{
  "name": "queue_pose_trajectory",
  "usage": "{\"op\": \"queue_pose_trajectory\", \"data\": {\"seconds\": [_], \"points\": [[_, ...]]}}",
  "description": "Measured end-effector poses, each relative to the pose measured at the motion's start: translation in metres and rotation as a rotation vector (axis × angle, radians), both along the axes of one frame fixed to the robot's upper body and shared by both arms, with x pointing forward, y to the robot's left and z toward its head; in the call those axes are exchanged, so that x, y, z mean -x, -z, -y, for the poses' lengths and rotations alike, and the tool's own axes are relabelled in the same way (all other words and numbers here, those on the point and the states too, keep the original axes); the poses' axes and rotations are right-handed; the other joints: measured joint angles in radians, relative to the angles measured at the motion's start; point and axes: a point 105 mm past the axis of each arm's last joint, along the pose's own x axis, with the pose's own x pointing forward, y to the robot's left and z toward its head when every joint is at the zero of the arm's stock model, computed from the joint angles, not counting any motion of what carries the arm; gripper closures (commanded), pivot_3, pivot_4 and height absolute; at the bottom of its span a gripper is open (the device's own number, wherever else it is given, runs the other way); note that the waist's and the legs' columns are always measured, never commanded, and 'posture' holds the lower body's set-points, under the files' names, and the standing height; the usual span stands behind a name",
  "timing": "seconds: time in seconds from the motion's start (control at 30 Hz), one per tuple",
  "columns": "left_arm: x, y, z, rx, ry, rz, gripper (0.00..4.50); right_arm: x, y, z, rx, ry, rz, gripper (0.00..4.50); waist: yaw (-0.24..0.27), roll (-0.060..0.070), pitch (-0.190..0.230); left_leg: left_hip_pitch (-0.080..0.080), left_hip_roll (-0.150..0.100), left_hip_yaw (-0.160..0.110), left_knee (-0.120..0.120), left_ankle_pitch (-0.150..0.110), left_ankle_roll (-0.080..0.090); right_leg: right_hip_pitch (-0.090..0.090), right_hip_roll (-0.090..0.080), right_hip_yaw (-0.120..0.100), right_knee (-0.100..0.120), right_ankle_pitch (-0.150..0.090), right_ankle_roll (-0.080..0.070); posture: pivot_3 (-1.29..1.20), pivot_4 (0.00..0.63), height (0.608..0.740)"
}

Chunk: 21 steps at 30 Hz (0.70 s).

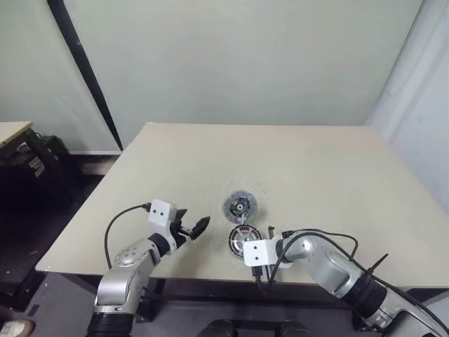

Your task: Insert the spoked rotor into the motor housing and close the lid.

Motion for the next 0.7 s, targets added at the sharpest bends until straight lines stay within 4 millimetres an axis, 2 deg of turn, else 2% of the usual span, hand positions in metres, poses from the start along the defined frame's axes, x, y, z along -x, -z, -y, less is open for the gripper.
{"op": "queue_pose_trajectory", "data": {"seconds": [0.17,0.37,0.5,0.7], "points": [[0.0,0.0,-0.001,-0.002,-0.005,0.002,0.0,0.0,-0.001,-0.004,-0.008,0.031,-0.026,4.41,0.0,0.0,0.0,0.0,0.001,0.0,0.0,0.0,0.0,0.0,0.0,0.0,0.0,0.0,0.0,0.0,0.0,0.74],[-0.001,-0.001,-0.001,-0.004,-0.009,0.007,0.0,0.009,-0.008,-0.022,-0.089,0.174,-0.209,4.41,0.0,0.0,0.0,-0.001,0.001,-0.001,0.0,-0.001,-0.001,-0.002,0.001,0.0,0.001,0.002,-0.001,0.0,0.0,0.74],[-0.001,0.002,-0.001,0.002,-0.015,0.005,0.0,0.011,-0.011,-0.038,-0.145,0.307,-0.296,4.41,0.0,0.0,0.0,-0.001,0.001,-0.001,-0.001,-0.002,-0.002,-0.003,0.001,-0.001,0.001,0.003,-0.002,0.0,0.0,0.74],[-0.002,0.004,-0.002,0.001,-0.026,0.01,0.0,-0.003,-0.015,-0.054,-0.295,0.592,-0.403,4.41,0.0,0.0,0.0,0.0,0.001,-0.001,-0.001,-0.002,-0.003,-0.003,0.001,-0.001,0.001,0.003,-0.003,0.0,0.0,0.74]]}}
